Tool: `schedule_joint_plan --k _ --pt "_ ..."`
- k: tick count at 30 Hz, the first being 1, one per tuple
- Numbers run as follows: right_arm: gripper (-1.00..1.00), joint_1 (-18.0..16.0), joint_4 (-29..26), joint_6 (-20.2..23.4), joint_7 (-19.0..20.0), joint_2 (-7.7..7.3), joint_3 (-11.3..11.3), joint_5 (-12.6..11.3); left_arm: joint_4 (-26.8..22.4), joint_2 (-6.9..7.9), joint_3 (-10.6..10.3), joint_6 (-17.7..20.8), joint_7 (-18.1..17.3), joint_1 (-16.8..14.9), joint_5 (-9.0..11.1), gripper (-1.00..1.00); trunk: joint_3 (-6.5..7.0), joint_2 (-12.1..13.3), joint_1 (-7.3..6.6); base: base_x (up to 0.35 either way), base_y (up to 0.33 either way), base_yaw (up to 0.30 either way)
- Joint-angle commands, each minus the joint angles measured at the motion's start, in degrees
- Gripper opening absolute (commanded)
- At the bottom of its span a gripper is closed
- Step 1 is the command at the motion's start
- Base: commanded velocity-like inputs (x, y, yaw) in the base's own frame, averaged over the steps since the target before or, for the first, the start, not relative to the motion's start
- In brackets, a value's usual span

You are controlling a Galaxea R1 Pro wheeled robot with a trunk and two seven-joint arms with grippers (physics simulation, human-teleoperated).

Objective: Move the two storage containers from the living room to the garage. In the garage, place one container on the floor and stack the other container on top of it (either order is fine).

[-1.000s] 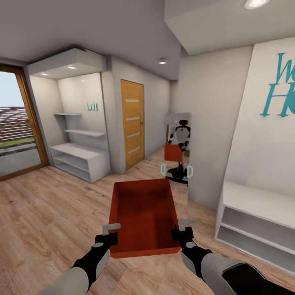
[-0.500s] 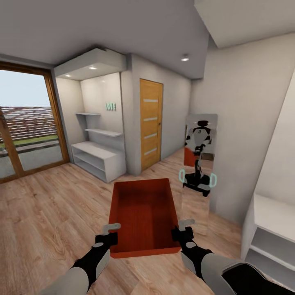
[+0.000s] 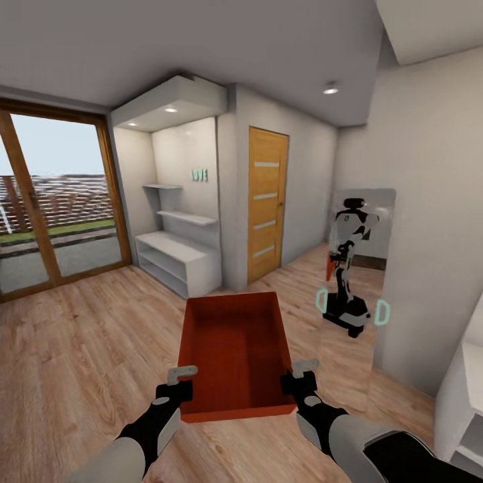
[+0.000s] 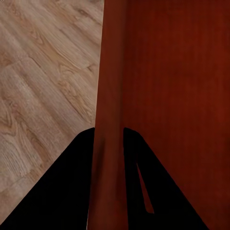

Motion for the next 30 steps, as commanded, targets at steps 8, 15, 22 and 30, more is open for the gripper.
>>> schedule_joint_plan --k 8,15,22,30 --pt "-1.00 -0.1 -2.1 -3.8 -0.6 0.03 -3.7 -1.6 0.2 5.66 1.1 -0.1 1.7 0.0 -0.3 -1.00 -0.02 0.0 0.05 0.329 0.000 0.002" --pt "-1.00 -0.1 -2.1 -3.8 -0.6 0.03 -3.7 -1.7 0.2 5.67 1.0 -0.1 1.7 0.0 -0.3 -1.00 -0.02 0.0 0.05 0.329 0.000 0.000" --pt "-1.00 -0.1 -2.1 -3.8 -0.6 0.03 -3.7 -2.1 0.2 5.67 1.1 0.0 1.7 0.0 -0.3 -1.00 -0.02 0.0 0.05 0.329 0.000 0.000" --pt "-1.00 -0.1 -2.1 -3.8 -0.6 0.03 -3.7 -2.1 0.2 5.63 1.1 0.0 1.7 0.0 -0.3 -1.00 -0.02 0.0 0.05 0.329 0.000 0.000"
